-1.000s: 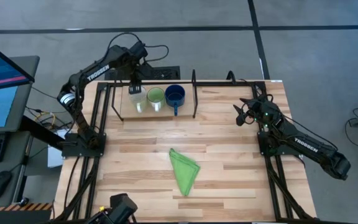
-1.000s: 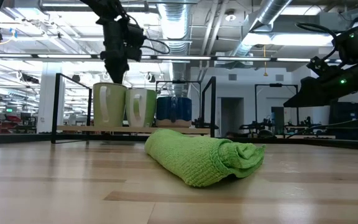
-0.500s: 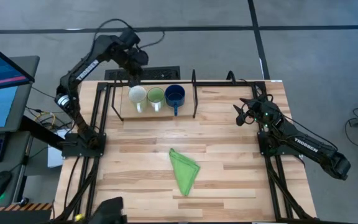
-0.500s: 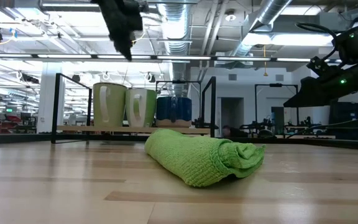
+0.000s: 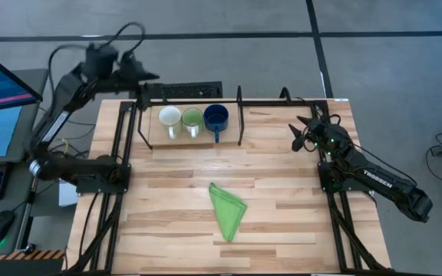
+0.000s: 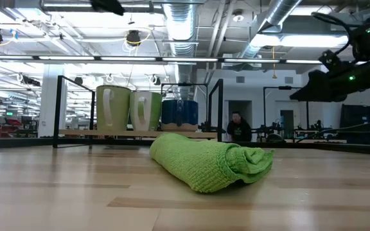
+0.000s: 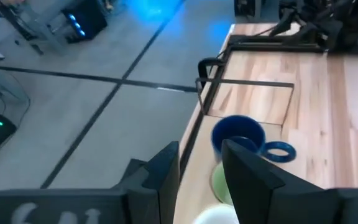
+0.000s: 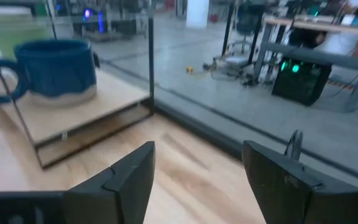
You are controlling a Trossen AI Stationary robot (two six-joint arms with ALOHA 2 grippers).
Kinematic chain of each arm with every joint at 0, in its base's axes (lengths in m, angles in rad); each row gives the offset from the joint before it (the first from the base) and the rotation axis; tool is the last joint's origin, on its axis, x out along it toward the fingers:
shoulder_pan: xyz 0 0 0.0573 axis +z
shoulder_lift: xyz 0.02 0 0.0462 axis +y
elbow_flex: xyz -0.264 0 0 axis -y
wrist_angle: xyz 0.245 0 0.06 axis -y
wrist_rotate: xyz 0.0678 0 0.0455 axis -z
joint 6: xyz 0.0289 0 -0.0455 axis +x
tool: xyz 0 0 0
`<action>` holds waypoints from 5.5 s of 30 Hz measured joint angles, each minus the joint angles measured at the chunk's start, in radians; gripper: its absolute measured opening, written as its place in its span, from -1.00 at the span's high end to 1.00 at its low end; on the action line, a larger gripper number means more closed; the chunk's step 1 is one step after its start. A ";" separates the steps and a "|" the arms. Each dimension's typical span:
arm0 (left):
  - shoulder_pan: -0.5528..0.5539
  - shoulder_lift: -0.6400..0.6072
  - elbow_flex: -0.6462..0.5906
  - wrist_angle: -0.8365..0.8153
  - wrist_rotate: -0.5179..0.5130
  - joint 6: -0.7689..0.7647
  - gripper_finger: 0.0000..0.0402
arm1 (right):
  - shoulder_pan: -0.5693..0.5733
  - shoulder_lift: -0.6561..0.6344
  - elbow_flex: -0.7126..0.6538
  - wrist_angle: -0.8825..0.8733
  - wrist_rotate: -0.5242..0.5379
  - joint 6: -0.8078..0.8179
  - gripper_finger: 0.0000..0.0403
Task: Stack small to large cups/mugs on shelf
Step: Return to Home Position
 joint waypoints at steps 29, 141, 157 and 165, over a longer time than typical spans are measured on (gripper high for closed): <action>-0.001 -1.005 -1.074 0.541 -0.087 -0.356 0.43 | -0.063 -0.002 0.000 0.094 0.000 0.072 -0.32; 0.288 -1.136 -1.539 0.976 -0.838 -0.487 0.43 | 0.120 -0.325 0.008 -0.124 0.101 0.071 -0.32; 0.288 -1.136 -1.539 0.973 -0.831 -0.487 0.43 | 0.120 -0.325 0.008 -0.124 0.101 0.071 -0.32; 0.288 -1.136 -1.539 0.973 -0.831 -0.472 0.43 | 0.120 -0.325 0.008 -0.124 0.101 0.071 -0.32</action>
